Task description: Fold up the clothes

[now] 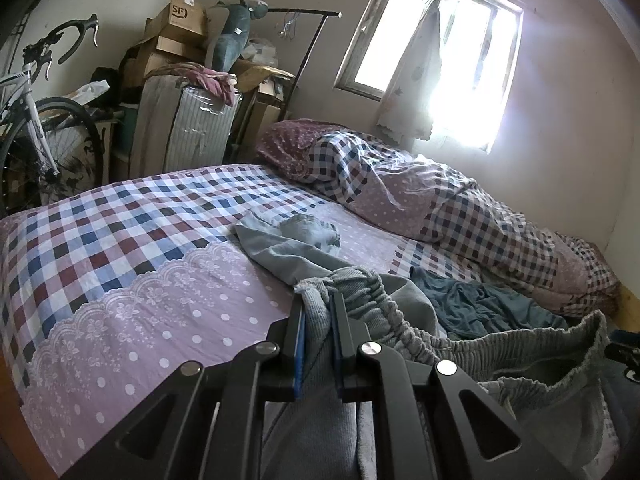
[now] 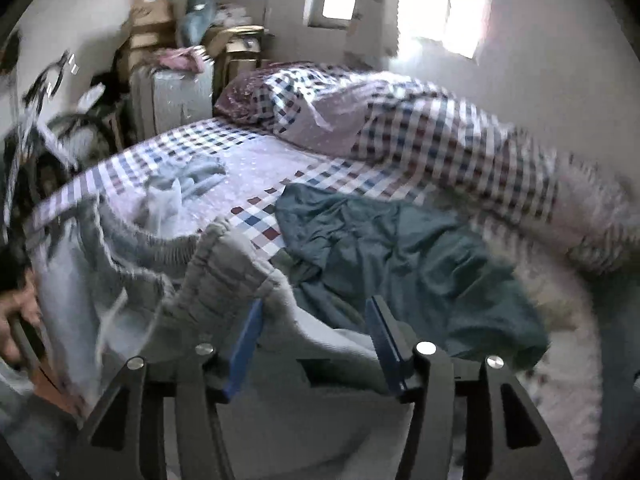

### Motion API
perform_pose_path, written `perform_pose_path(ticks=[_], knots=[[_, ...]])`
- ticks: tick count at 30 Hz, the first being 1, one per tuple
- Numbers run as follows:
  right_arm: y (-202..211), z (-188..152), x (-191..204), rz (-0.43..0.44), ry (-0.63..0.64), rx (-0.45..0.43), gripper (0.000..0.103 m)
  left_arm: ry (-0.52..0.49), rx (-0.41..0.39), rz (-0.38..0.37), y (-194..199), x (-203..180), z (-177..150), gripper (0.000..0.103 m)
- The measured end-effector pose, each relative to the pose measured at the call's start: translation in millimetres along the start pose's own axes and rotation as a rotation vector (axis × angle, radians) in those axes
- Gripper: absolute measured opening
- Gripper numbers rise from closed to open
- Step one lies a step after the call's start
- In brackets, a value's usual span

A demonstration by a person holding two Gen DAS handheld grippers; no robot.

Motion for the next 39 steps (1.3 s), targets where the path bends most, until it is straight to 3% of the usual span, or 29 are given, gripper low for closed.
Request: perform_pose_path(ticks=[4, 14, 28, 33, 35, 39], knots=[[2, -8, 16, -0.055, 0.139, 0.021, 0.059, -0.001, -0.001, 0.006, 0, 0, 0, 0.01], [-12, -32, 29, -0.04, 0.301, 0.135, 0.059, -0.002, 0.001, 0.015, -3, -1, 0, 0.01], [-26, -57, 54, -0.072, 0.534, 0.163, 0.057, -0.01, 0.005, 0.013, -4, -1, -2, 0.01], [-30, -62, 61, -0.083, 0.585, 0.122, 0.042, -0.023, 0.022, 0.013, -6, 0, -2, 0.01], [-34, -64, 65, -0.11, 0.616, 0.107, 0.031, -0.029, 0.032, 0.011, -7, 1, -3, 0.01], [-45, -71, 75, -0.18, 0.694, 0.097, 0.023, -0.028, 0.059, 0.002, -12, 5, -4, 0.01]])
Point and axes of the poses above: each gripper's, at about its wrist camera, not at the fingertips, and y roughly against the way its jaws point, x to its left, z to its top, the point moved 4 cm from there along -y, roughly the way its jaws point, and after that the axes turned 5 degrees about x, right-handed, at the moved point
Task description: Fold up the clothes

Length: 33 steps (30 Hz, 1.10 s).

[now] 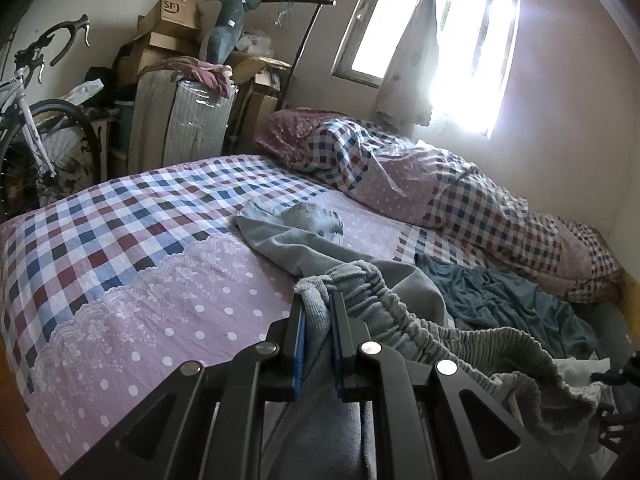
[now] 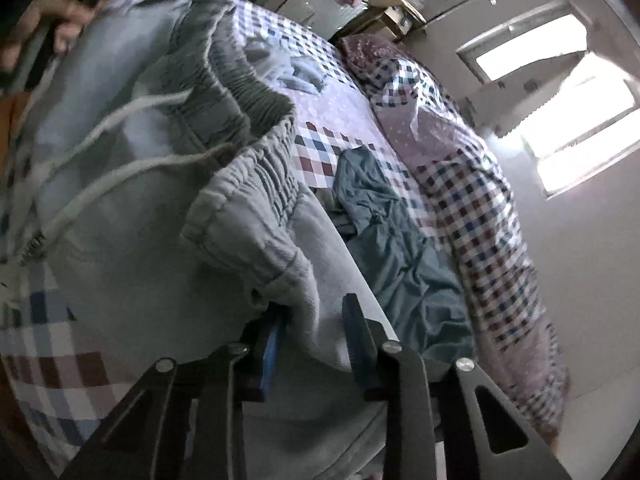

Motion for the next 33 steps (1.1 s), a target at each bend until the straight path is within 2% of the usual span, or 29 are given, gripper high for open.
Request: perform_pose_path(ticks=[2, 6, 13, 16, 20, 27, 33], knots=[[-6, 0, 5, -0.017, 0.013, 0.017, 0.014, 0.011, 0.021, -0.009, -4, 4, -1, 0.01], [-14, 0, 7, -0.034, -0.034, 0.023, 0.011, 0.032, 0.054, -0.037, -8, 11, -2, 0.01], [8, 1, -10, -0.031, -0.309, -0.048, 0.004, 0.002, 0.035, -0.093, 6, 10, 2, 0.01], [35, 3, -24, -0.016, -0.451, -0.11, 0.002, -0.025, 0.01, -0.121, 22, 6, 6, 0.01], [75, 8, -40, -0.023, -0.553, -0.182, 0.002, -0.034, -0.035, -0.165, 53, -5, 15, 0.01], [173, 4, -76, -0.115, -0.715, -0.343, 0.001, -0.064, -0.173, -0.256, 132, -34, 36, 0.009], [259, -6, -100, -0.21, -0.778, -0.437, 0.001, -0.049, -0.3, -0.379, 223, -51, 83, 0.009]])
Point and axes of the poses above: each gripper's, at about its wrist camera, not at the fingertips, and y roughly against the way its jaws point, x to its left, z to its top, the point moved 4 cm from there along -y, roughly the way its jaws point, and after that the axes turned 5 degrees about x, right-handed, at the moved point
